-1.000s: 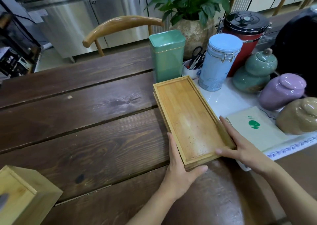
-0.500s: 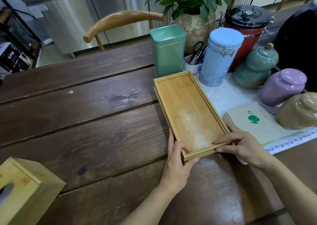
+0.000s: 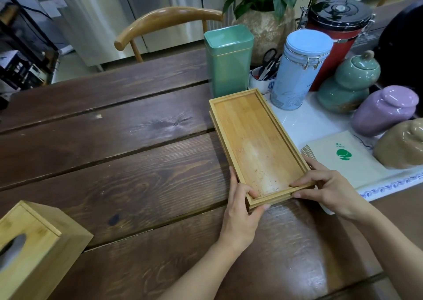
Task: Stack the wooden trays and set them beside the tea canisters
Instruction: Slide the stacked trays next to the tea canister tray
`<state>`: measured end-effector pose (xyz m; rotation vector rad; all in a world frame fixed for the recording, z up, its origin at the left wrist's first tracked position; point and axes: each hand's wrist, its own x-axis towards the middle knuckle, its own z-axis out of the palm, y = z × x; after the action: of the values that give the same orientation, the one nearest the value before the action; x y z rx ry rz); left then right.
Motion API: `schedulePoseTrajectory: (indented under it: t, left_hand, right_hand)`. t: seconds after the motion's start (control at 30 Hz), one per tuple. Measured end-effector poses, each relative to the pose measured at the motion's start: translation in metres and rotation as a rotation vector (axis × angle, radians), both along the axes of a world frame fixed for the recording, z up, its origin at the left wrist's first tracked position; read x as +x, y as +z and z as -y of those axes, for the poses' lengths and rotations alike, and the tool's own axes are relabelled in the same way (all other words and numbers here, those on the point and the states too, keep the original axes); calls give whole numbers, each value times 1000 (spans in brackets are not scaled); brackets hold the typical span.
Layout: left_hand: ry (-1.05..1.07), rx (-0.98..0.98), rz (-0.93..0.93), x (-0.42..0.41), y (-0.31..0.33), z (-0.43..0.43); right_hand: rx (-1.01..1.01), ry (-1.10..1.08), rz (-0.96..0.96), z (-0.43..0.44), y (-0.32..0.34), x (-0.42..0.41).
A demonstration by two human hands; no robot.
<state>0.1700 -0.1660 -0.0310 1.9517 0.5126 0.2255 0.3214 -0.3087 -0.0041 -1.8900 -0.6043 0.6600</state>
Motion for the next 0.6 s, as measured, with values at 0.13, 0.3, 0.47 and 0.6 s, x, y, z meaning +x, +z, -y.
schedulePoseTrajectory:
  t: [0.13,0.3,0.47,0.6]
  left_hand:
    - [9,-2,1,0,0,1]
    - [23,3,-18,0,1,3]
    - [32,18,-17,1,2,4]
    - [31,15,-23,0,2,4]
  right_hand:
    - [-28,-6,30,1,-2,-1]
    - [-45,0,69,5,-1,-3]
    - [-53,2,76,6,0,-4]
    - [-68,13,80,7,1,-4]
